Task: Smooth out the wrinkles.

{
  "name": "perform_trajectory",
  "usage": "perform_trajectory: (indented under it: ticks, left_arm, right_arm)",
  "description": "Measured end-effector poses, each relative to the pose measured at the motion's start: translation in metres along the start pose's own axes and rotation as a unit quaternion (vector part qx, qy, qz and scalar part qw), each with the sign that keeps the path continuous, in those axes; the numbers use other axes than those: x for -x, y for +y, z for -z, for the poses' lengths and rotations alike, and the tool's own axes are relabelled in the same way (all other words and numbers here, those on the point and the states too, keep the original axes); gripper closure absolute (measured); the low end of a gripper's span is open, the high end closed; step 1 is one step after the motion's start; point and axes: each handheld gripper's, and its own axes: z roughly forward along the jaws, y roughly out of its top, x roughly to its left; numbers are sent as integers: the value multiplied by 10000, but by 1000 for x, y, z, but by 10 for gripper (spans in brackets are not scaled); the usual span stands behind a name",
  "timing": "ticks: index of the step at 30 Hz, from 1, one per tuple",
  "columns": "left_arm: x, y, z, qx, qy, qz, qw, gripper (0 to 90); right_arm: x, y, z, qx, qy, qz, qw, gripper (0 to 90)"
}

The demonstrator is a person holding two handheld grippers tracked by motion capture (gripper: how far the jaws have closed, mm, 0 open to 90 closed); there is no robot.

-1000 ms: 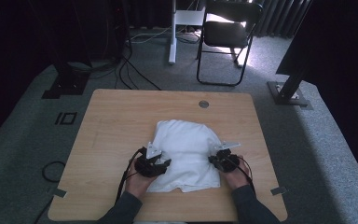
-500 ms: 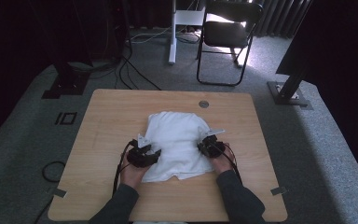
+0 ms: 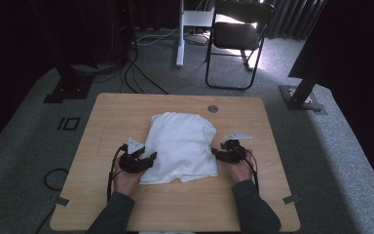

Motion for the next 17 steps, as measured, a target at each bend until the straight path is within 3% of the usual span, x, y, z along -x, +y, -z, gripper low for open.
perform_trajectory:
  ticks: [3, 7, 12, 17]
  left_arm:
    - [-8, -8, 10, 97, 145, 33, 9998, 447]
    - [-18, -16, 19, 134, 301, 68, 9994, 447]
    - [-24, -22, 21, 169, 406, 160, 9989, 447]
    - [-29, -26, 20, 123, 499, 193, 9985, 447]
  right_arm:
    - [6, -10, 28, 321, -68, -56, 9994, 433]
    - [10, -24, 49, 583, -171, -78, 9981, 405]
    - [13, -33, 55, 666, -264, -89, 9974, 398]
    - [19, -40, 56, 639, -326, -245, 9971, 386]
